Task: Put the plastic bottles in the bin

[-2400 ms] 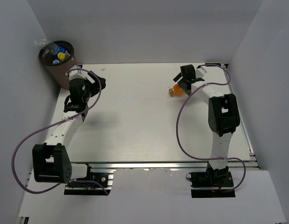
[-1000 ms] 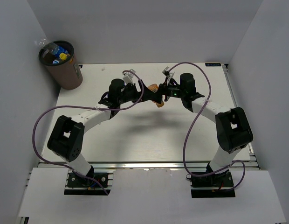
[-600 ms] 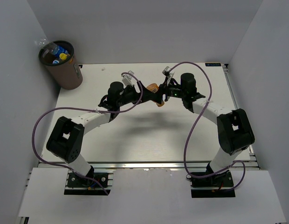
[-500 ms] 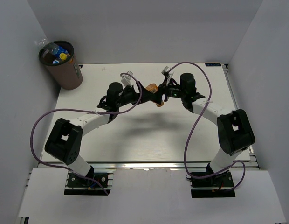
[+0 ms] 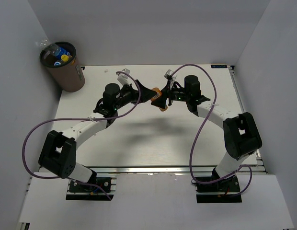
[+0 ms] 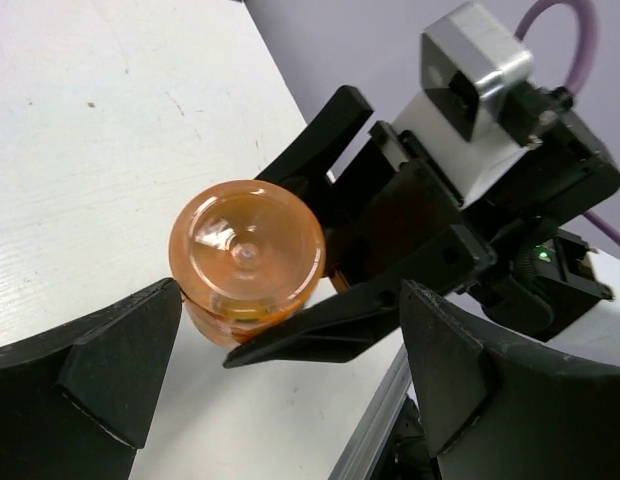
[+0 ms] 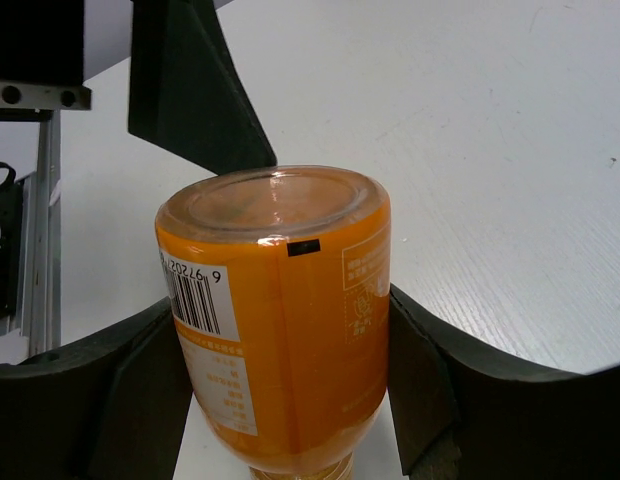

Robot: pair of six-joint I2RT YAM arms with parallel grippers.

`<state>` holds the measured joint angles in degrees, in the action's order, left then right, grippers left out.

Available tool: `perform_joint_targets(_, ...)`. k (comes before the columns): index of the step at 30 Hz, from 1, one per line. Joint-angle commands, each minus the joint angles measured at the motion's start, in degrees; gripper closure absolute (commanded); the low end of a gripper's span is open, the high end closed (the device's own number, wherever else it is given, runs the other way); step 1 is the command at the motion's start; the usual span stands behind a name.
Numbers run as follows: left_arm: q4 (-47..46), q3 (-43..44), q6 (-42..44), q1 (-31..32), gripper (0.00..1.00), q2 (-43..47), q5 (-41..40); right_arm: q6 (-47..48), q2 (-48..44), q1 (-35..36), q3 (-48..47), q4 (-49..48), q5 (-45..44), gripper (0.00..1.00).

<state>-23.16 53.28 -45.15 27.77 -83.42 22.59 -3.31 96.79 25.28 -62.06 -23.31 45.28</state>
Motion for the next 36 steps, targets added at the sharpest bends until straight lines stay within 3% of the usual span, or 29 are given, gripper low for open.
perform_joint_targets(1, -0.7, 2.0, 0.4, 0.1, 0.02, -2.3, 2.4, 0.5, -2.1, 0.4, -2.3, -1.8, 3.0, 0.45)
perform_joint_targets(8, -4.1, 4.5, -1.8, 0.9, 0.02, -7.3, 4.6, 2.3, -1.7, 1.4, -3.8, 0.4, 5.1, 0.45)
perform_joint_targets(10, -6.5, 4.6, -3.1, 1.1, 0.08, -8.0, 5.3, 3.0, -1.4, 2.1, -4.2, 1.9, 4.2, 0.45)
perform_joint_targets(12, -7.6, 4.6, -4.0, 1.1, 0.21, -8.6, 5.7, 3.0, -1.3, 2.2, -4.2, 2.2, 3.5, 0.43)
perform_joint_targets(13, -7.4, 4.6, -4.1, 1.1, 0.40, -8.6, 5.6, 3.0, -1.3, 2.2, -4.2, 2.2, 2.5, 0.42)
perform_joint_targets(16, -4.5, 5.3, -2.3, 1.1, 0.73, -7.9, 3.6, 2.5, -1.3, 2.1, -4.2, 2.1, -1.9, 0.28)
perform_joint_targets(17, -2.5, 5.9, -1.3, 1.1, 0.79, -7.6, 2.6, 2.3, -1.3, 2.0, -4.4, 2.4, -3.4, 0.25)
perform_joint_targets(18, 3.1, 6.9, 2.6, 0.9, 0.85, -6.7, -0.2, 1.8, -1.4, 1.9, -4.8, 2.6, -5.1, 0.11)
perform_joint_targets(20, 10.2, 11.7, 5.9, -0.5, 0.99, -5.6, -5.2, 0.1, -1.7, 0.7, -5.8, 3.8, -9.7, 0.11)
perform_joint_targets(23, 19.3, 18.4, 10.9, -4.1, 1.00, -4.6, -10.8, -2.2, -2.2, -1.7, -7.8, 5.6, -13.4, 0.11)
perform_joint_targets(27, 25.0, 24.1, 13.5, -17.8, 1.00, -3.6, -14.9, -4.6, -2.6, -6.1, -8.5, 7.3, -7.8, 0.11)
perform_joint_targets(31, 30.4, 33.4, 17.8, -27.1, 1.00, -6.0, -27.6, -4.6, -4.1, -8.9, -4.9, 7.0, -7.2, 0.11)
perform_joint_targets(32, 31.8, 35.7, 18.0, -32.1, 1.00, -6.8, -27.2, -4.1, -5.0, -9.5, -4.1, 7.3, -7.7, 0.11)
perform_joint_targets(36, 33.2, 46.1, 17.6, -41.1, 1.00, -9.2, -26.9, -0.9, -8.2, -10.1, 1.8, 6.4, -9.7, 0.11)
